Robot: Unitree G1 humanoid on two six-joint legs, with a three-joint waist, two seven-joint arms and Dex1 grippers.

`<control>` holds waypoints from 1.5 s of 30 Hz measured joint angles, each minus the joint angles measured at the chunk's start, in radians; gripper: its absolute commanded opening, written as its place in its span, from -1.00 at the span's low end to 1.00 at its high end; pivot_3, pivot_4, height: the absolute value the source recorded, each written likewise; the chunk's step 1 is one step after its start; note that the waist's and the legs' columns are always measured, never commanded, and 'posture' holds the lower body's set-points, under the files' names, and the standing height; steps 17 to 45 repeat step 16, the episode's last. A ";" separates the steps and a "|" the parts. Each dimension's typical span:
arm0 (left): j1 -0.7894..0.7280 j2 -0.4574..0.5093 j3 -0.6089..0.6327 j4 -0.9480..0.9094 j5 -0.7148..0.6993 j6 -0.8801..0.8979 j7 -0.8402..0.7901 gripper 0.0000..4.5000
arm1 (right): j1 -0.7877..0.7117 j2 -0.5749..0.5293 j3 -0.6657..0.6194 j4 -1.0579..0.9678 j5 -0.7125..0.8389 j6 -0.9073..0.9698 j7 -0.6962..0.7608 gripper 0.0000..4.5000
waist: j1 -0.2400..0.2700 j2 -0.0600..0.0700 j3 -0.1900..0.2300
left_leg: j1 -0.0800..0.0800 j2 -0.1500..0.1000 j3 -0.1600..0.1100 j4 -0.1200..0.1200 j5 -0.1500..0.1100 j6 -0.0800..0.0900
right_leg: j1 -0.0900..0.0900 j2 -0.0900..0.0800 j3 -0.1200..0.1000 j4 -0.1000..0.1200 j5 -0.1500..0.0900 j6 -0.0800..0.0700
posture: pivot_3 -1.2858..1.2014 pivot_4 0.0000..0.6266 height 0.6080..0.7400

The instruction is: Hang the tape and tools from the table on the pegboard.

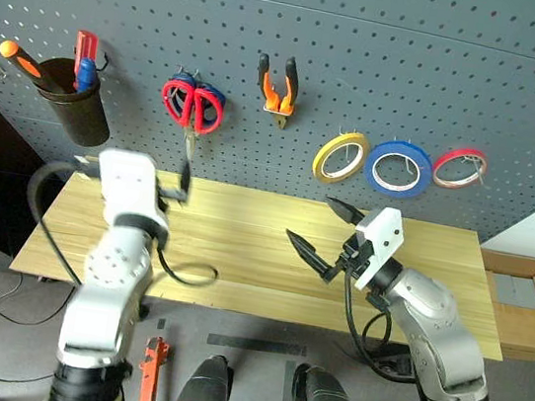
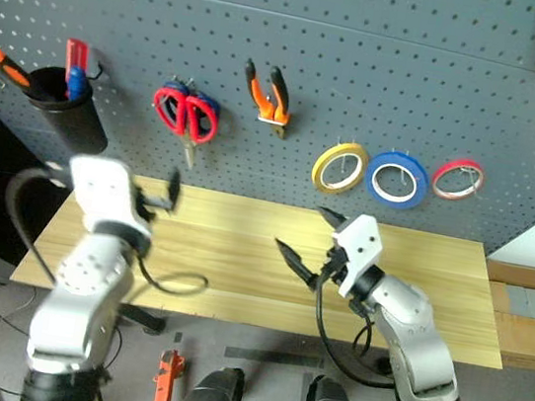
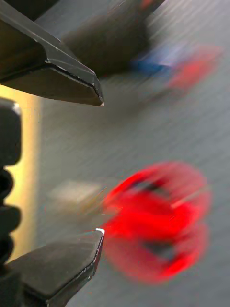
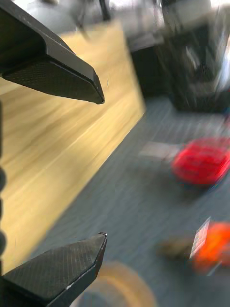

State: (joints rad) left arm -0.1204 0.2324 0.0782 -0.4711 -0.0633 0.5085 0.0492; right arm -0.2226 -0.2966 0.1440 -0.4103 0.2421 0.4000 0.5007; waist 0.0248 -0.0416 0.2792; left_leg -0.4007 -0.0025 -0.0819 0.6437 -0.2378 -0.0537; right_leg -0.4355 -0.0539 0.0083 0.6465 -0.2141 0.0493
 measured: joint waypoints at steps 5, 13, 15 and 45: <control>0.047 -0.039 -0.086 0.069 -0.003 0.022 -0.052 0.96 | 0.024 0.058 -0.047 0.081 -0.054 0.068 -0.156 1.00 | 0.000 0.003 -0.021 | 0.000 0.000 0.001 0.000 0.001 0.001 | 0.000 0.000 0.000 0.000 0.000 0.000 | 0.10 -0.53 1.00; -0.077 -0.018 -0.049 0.422 -0.012 0.057 -0.106 0.96 | 0.039 0.123 -0.147 0.232 -0.114 0.149 -0.365 1.00 | -0.003 0.005 -0.070 | 0.002 -0.001 0.002 0.001 0.001 0.001 | 0.003 0.001 0.000 -0.001 0.002 -0.002 | 0.05 -0.72 1.00; -0.102 0.002 -0.038 0.480 -0.013 0.032 -0.128 0.96 | 0.038 0.127 -0.165 0.249 -0.121 0.155 -0.391 1.00 | -0.007 0.006 -0.084 | 0.004 -0.001 0.002 0.001 0.001 0.002 | 0.006 0.001 0.001 -0.002 0.003 -0.002 | 0.05 -0.74 1.00; -0.117 0.007 -0.029 0.510 -0.014 0.014 -0.140 0.96 | 0.036 0.129 -0.171 0.257 -0.124 0.155 -0.401 1.00 | -0.009 0.006 -0.089 | 0.005 -0.001 0.002 0.001 0.001 0.002 | 0.007 0.001 0.000 -0.002 0.003 -0.002 | 0.04 -0.75 1.00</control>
